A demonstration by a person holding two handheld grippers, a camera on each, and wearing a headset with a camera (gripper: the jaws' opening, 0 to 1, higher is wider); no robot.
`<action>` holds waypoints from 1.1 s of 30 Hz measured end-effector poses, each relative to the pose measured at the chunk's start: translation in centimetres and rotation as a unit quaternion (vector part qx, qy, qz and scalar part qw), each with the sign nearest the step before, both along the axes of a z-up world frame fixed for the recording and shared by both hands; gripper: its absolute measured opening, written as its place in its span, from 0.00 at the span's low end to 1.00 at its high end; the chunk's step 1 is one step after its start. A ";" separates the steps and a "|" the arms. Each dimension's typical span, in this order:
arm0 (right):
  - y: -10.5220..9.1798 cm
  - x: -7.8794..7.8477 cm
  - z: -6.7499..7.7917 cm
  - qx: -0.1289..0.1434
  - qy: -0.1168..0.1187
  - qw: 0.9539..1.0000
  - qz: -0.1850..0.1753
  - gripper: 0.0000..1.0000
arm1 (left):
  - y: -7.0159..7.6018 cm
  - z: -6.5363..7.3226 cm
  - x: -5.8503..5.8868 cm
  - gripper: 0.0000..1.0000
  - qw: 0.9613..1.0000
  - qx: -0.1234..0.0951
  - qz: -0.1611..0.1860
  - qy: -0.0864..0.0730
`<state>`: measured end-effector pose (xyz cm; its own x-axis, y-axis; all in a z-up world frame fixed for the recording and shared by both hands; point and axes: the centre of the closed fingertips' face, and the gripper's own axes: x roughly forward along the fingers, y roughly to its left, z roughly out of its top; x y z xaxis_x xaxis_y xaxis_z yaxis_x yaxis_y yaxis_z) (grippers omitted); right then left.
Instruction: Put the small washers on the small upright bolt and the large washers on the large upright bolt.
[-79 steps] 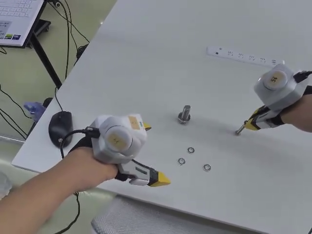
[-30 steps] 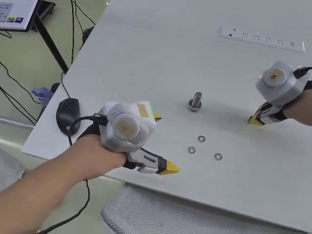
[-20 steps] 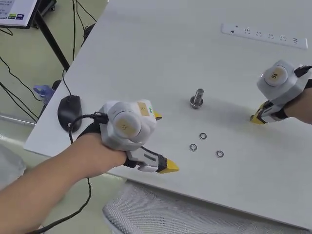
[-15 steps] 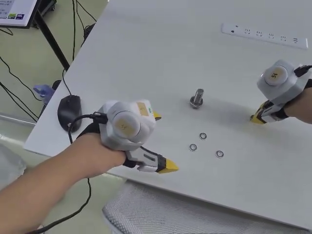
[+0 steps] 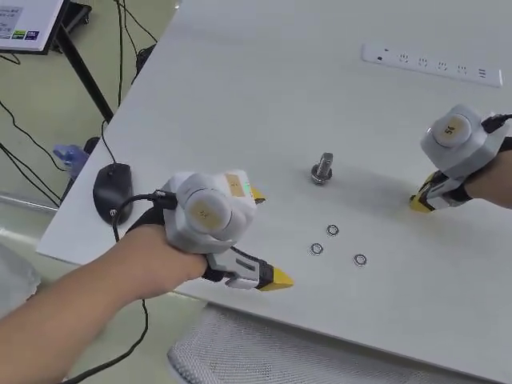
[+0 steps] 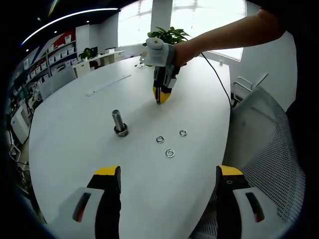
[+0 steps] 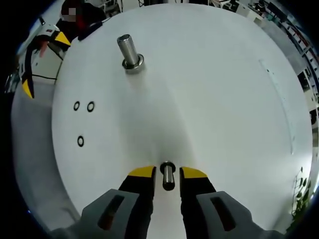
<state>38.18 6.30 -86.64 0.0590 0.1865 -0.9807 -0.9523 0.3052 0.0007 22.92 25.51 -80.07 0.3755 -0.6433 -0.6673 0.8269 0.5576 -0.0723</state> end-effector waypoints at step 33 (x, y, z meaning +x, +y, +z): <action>2.0 -1.1 6.8 0.018 -0.047 0.997 0.061 0.21 | 0.6 2.0 -1.1 0.77 1.000 0.001 -0.004 -0.020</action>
